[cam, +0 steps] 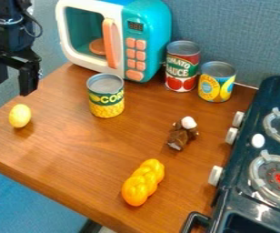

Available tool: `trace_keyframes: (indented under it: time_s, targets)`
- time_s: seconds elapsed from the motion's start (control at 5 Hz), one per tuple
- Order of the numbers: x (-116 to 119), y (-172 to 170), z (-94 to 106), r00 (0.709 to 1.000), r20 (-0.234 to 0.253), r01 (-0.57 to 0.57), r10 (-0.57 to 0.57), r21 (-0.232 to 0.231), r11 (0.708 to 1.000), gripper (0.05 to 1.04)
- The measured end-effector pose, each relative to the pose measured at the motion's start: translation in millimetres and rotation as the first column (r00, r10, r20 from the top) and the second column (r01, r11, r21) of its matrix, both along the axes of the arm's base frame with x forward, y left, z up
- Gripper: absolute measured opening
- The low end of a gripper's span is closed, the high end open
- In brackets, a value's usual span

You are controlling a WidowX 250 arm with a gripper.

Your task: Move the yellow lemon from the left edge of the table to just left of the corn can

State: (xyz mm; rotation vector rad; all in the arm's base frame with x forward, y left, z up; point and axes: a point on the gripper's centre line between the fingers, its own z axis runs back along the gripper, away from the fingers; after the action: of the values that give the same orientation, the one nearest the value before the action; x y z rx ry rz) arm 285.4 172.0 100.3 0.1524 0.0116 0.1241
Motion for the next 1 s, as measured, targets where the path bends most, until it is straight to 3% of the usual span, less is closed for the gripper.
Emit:
trace_keyframes:
  time_s: [0.2, 0.4, 0.6, 0.8, 1.0]
  targets:
    - [-2.0, -2.1, -12.2, 1.000, -0.031, -0.001, 0.000, -0.019, 1.000, 1.005]
    - [1.2, -6.2, -34.8, 0.998, 0.012, -0.062, 0.063, -0.082, 0.995, 1.005]
    - [-0.5, 0.7, -37.8, 0.986, 0.043, -0.156, 0.163, -0.131, 0.979, 1.005]
    - [3.4, 4.1, -41.4, 0.974, 0.004, -0.223, 0.225, -0.139, 0.965, 1.005]
    - [3.6, 10.2, -46.1, 0.962, -0.043, -0.272, 0.269, -0.118, 0.955, 1.005]
